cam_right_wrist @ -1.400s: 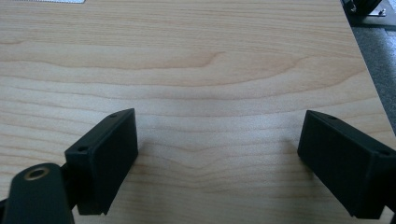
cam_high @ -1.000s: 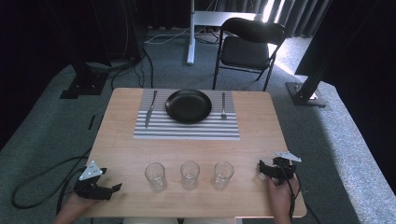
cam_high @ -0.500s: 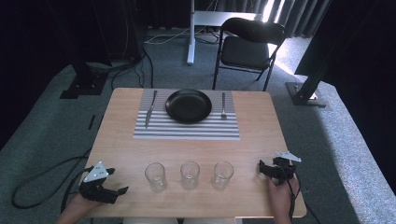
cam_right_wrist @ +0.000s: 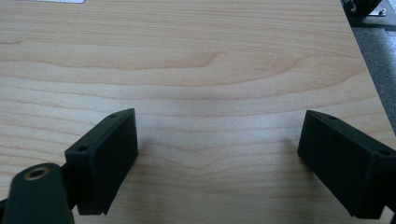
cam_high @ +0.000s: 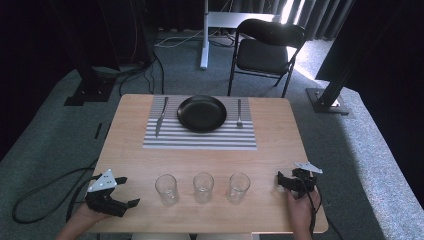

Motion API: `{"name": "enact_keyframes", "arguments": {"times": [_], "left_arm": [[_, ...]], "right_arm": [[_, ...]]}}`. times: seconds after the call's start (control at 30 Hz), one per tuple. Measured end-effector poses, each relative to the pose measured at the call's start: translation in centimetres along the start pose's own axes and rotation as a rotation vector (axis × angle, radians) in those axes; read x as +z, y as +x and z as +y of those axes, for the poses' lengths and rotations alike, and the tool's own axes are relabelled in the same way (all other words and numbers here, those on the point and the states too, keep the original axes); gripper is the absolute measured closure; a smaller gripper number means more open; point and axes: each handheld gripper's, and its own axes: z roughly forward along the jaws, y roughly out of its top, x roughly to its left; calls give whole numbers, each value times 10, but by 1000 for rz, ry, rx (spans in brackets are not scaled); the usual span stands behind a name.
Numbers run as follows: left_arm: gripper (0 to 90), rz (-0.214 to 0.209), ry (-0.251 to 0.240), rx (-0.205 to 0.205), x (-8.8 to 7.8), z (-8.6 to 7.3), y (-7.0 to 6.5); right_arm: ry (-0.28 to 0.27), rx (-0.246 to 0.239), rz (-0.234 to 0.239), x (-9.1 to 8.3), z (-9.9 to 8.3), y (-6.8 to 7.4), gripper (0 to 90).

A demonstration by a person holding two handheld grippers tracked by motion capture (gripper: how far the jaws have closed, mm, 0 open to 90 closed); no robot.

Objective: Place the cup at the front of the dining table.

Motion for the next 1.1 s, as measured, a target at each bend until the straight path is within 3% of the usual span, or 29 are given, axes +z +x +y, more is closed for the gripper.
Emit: {"name": "enact_keyframes", "arguments": {"times": [0.77, 0.9, 0.93, 1.1], "left_arm": [[69, -78, -52, 71, -4, 43, -14], [70, -105, -63, 71, -3, 48, -15], [70, -123, -87, 60, -2, 50, -15], [70, -134, -73, 70, 4, 54, -17]], "right_arm": [[-2, -1, 0, 0, 0, 0, 117], [-2, -1, 1, 0, 0, 0, 117], [-2, -1, 0, 0, 0, 0, 116], [-2, -1, 0, 0, 0, 0, 117]]}}
